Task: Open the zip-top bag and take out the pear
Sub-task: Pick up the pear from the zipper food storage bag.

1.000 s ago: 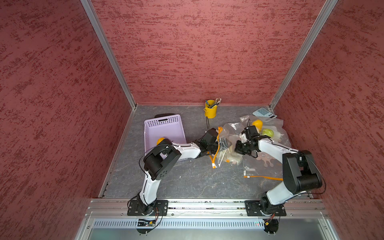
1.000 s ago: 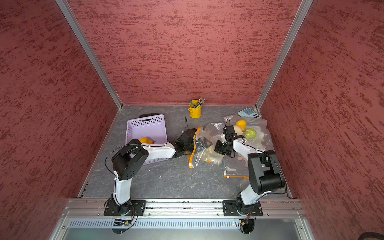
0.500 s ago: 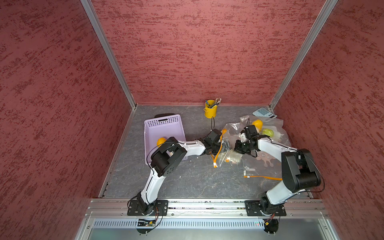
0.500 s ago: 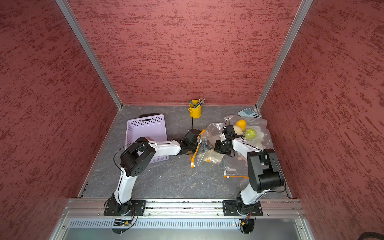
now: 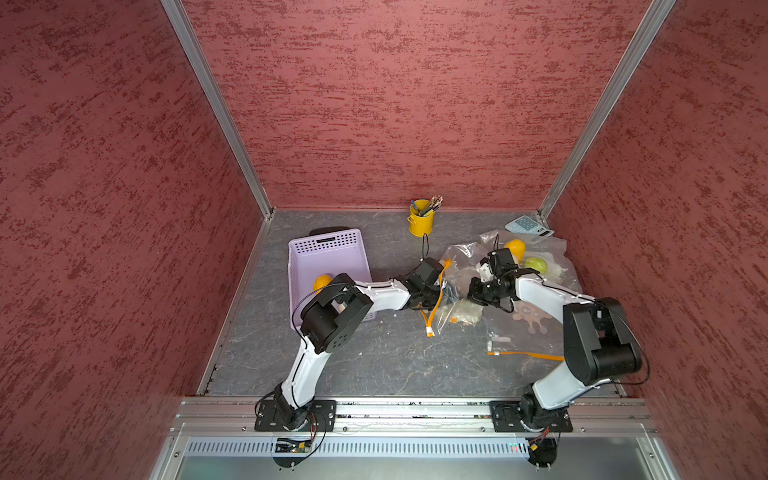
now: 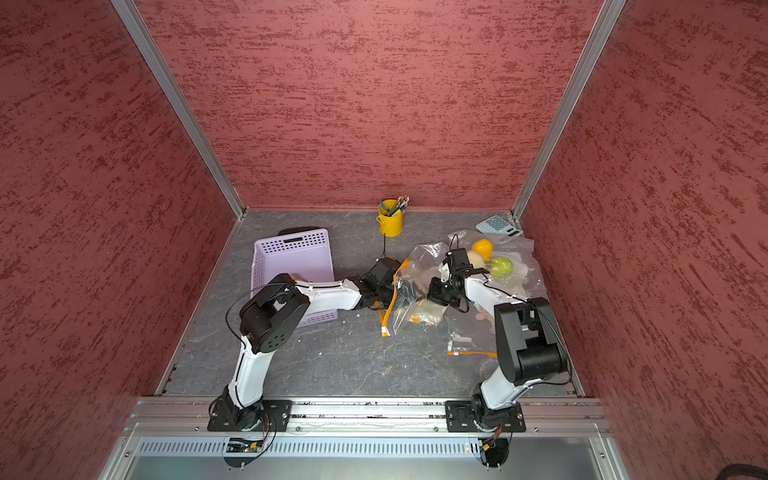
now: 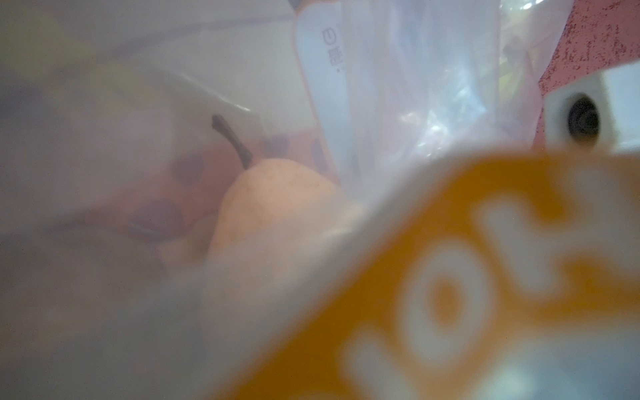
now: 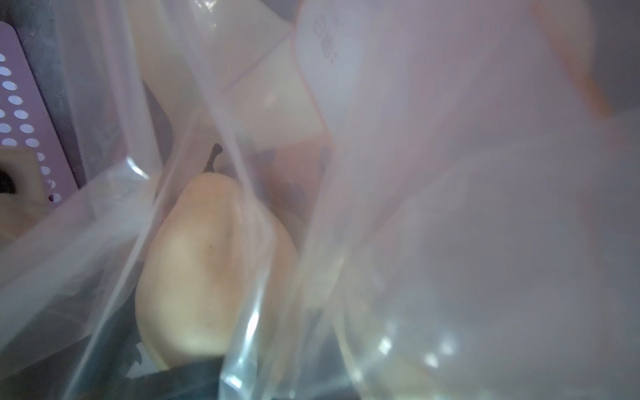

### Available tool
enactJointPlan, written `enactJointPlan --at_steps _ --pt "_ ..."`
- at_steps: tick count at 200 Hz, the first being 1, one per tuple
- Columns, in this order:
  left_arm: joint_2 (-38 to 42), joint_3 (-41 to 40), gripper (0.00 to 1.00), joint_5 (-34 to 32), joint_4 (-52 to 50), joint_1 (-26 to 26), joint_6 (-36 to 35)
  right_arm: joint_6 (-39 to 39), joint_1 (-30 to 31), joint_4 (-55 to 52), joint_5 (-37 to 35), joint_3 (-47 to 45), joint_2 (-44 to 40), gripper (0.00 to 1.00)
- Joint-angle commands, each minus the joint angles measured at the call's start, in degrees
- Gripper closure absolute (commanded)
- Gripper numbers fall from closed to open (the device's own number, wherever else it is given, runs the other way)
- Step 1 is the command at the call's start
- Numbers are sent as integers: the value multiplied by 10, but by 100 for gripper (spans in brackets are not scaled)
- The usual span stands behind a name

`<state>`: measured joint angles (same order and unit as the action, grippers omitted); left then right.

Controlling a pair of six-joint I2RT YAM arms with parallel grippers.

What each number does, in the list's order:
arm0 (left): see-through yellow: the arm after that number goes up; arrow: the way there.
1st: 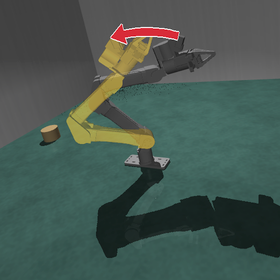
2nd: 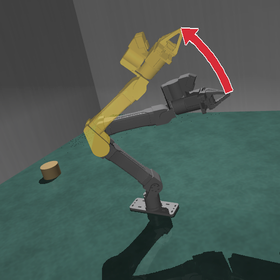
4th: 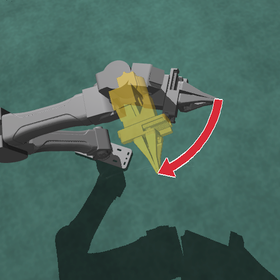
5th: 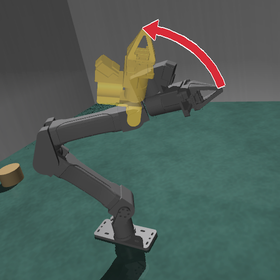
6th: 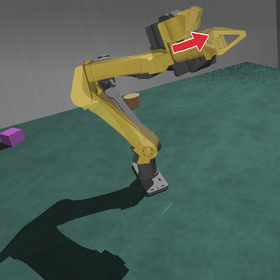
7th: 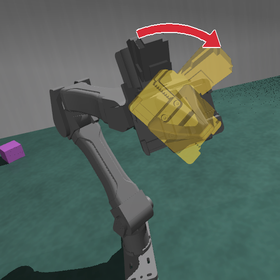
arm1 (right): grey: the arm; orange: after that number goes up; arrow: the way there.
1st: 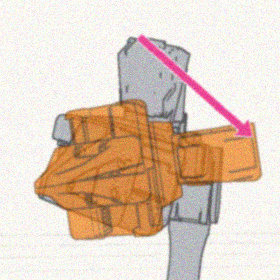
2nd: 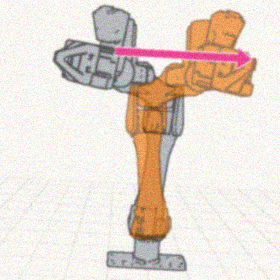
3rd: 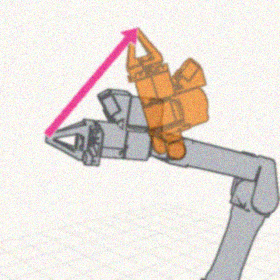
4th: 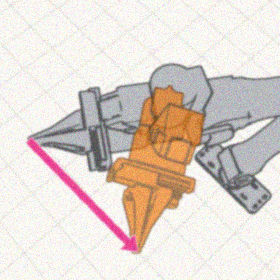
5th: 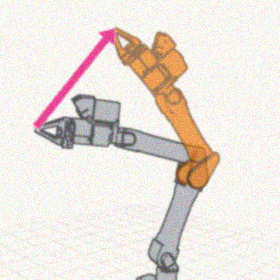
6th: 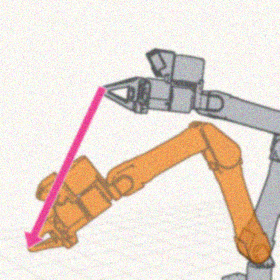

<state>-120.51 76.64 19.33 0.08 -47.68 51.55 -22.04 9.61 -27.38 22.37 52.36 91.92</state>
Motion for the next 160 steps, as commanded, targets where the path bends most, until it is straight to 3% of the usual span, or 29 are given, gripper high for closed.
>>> enactJointPlan --at_steps 1,32,81,120,160 --pt "38 -4 42 -6 -15 6 -25 1 5 6 8 18 -25 100" --pt "84 -30 45 -8 -29 12 -36 -2 0 -13 -12 25 -28 100" --pt "243 -137 42 16 -93 57 -59 -28 -29 -8 -37 35 -24 100" --pt "374 -204 43 33 -135 113 -66 -47 -36 -1 -45 51 -15 100" --pt "502 -265 43 78 -169 206 -55 -56 -36 -1 -71 68 1 100"
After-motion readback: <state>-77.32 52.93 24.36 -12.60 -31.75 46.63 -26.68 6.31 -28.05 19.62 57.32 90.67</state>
